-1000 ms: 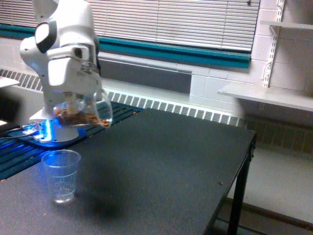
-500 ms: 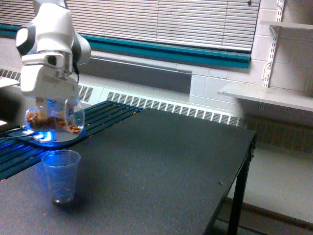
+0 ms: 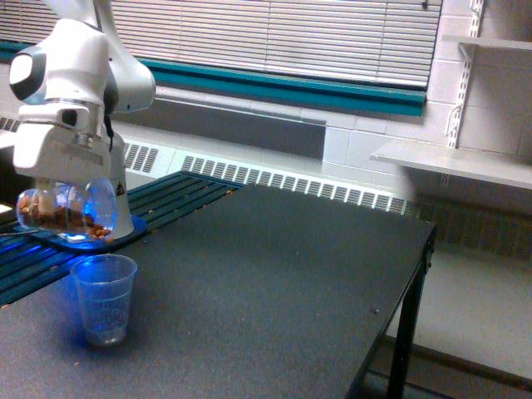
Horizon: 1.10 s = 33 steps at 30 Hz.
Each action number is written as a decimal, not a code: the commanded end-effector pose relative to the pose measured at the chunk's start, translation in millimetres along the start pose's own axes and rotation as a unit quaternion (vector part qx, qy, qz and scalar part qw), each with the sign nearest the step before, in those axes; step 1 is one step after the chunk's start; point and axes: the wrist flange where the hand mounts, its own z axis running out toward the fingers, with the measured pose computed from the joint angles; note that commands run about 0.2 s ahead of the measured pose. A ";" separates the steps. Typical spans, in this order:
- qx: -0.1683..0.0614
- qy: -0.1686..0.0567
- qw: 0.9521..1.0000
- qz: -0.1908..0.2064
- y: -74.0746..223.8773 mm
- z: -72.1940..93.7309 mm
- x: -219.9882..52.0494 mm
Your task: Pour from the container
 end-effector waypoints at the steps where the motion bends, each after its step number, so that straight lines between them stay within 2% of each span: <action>1: -0.012 -0.012 1.000 0.010 8.2 5.2 -9.6; 22: -0.036 -0.019 0.998 -0.038 -4.5 15.9 4.7; 33: -0.059 -0.021 0.997 -0.053 0.3 17.3 10.3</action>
